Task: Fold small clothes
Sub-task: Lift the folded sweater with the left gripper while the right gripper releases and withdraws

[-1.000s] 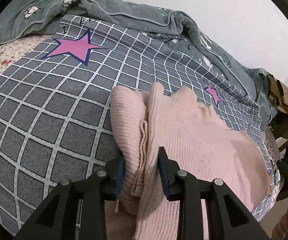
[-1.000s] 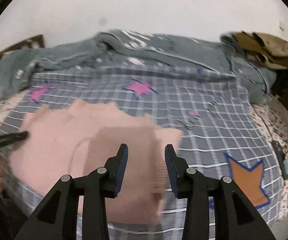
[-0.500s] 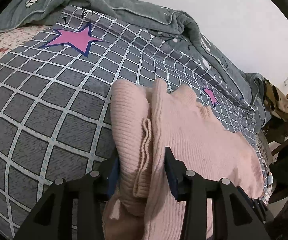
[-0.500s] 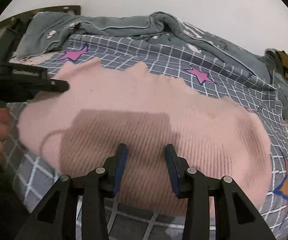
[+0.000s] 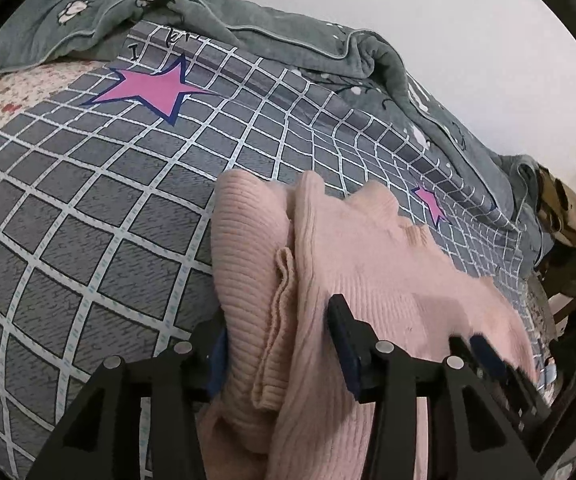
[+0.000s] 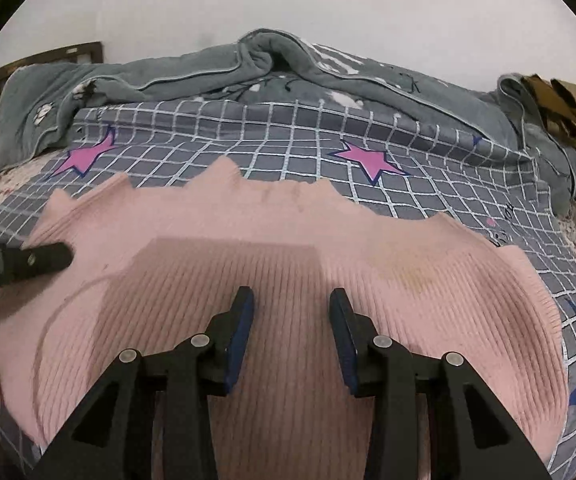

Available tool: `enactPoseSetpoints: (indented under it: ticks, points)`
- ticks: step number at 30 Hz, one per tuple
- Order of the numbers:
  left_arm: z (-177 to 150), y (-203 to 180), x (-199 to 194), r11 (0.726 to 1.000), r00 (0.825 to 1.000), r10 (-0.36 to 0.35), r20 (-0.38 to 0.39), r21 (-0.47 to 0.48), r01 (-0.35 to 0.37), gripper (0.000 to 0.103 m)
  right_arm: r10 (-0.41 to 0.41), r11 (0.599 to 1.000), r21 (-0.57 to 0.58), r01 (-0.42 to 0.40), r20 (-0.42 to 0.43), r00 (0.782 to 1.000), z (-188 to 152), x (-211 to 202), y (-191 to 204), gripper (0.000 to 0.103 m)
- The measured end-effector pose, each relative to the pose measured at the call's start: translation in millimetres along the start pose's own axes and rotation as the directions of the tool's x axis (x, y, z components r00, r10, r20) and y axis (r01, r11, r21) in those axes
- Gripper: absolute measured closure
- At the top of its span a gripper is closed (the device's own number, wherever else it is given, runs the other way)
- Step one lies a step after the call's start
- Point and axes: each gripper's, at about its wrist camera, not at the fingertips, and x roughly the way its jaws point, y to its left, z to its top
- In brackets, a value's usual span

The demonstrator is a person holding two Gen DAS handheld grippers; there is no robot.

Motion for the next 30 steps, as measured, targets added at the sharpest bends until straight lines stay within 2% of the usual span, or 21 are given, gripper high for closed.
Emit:
enactPoseSetpoints:
  ticks: [4,11,14,20,24,27,28,30]
  points:
    - [-1,2,0,1.0,1.0,-0.01,0.002,-0.021,0.01,0.058,0.045,0.999,-0.007,-0.045,-0.008,0.999,-15,-17,-5,0.065]
    - [-8,4,-4,1.0,1.0,-0.028,0.002,-0.003,0.028,0.057,0.1,0.994,-0.037,-0.101,-0.025,0.995,-68,-62,-3,0.065]
    - [-12,7,-8,0.999,0.999,-0.049,-0.002,-0.013,0.049,0.056,0.107,0.991,-0.084,-0.107,-0.001,0.994,-86,-77,-2,0.065]
    - [-18,15,-12,0.996,0.996,-0.086,-0.012,-0.023,0.086,0.055,0.237,0.971,-0.034,-0.237,0.001,0.972,-98,-110,-24,0.065]
    - [-19,19,-9,0.994,0.995,-0.098,-0.018,-0.044,0.097,0.055,0.237,0.971,-0.034,-0.236,0.048,0.97,-99,-129,-39,0.064]
    - [-17,16,-9,0.995,0.998,-0.068,-0.017,-0.068,0.067,0.068,0.204,0.979,-0.031,-0.202,0.08,0.976,-98,-142,-56,0.064]
    - [-16,14,-11,0.995,0.998,-0.062,-0.018,-0.079,0.061,0.076,0.194,0.981,-0.026,-0.192,0.089,0.977,-96,-144,-63,0.064]
    - [-11,5,-15,0.995,0.999,-0.039,-0.024,-0.094,0.037,0.079,0.171,0.985,-0.008,-0.171,0.104,0.98,-95,-149,-80,0.064]
